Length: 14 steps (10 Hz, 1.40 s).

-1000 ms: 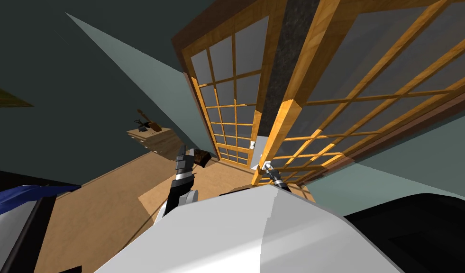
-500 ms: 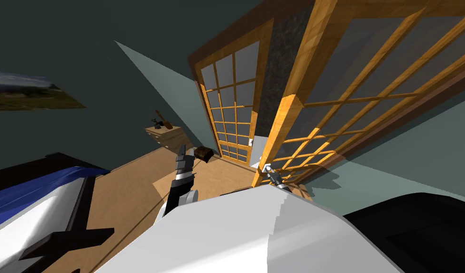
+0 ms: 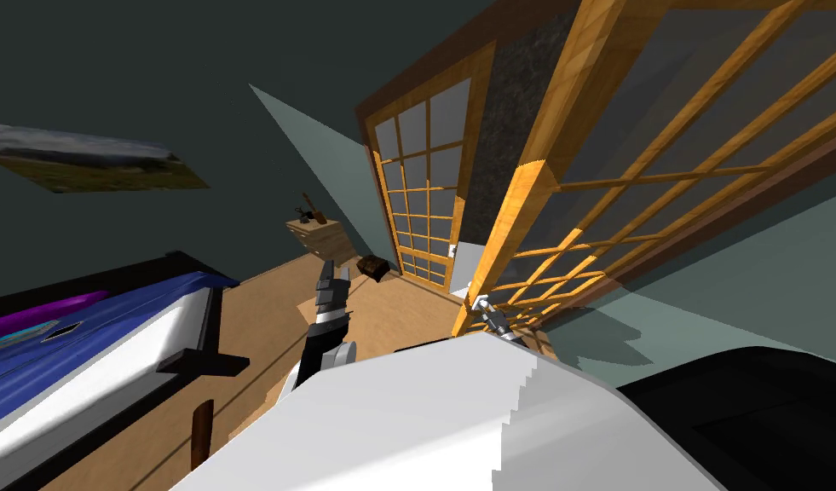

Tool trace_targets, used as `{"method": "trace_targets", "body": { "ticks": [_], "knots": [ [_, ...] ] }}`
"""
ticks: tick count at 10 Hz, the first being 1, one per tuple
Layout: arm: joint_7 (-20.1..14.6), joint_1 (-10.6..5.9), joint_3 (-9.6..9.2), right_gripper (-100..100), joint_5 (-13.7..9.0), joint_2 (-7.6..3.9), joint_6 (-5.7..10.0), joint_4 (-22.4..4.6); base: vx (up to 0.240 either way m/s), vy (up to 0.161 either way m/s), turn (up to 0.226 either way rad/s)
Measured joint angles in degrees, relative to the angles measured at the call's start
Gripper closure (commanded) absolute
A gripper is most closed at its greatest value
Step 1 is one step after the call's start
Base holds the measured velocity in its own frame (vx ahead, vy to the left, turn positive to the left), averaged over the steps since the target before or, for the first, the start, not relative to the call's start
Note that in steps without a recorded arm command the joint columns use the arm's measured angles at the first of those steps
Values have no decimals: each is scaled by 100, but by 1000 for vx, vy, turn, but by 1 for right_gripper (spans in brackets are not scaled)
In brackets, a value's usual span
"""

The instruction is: Pull the door open

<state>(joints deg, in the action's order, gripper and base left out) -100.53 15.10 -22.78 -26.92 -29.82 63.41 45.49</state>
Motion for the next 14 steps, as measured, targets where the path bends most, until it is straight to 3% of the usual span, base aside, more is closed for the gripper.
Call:
{"method": "trace_targets", "body": {
  "ticks": [3, 14],
  "knots": [
    [-129, 27, -83, 100, 59, -91, 174, -121, -228, -44, 117],
    [-406, -38, -289, 100, 182, -196, 635, -558, -192, -57, 137]
  ]
}}
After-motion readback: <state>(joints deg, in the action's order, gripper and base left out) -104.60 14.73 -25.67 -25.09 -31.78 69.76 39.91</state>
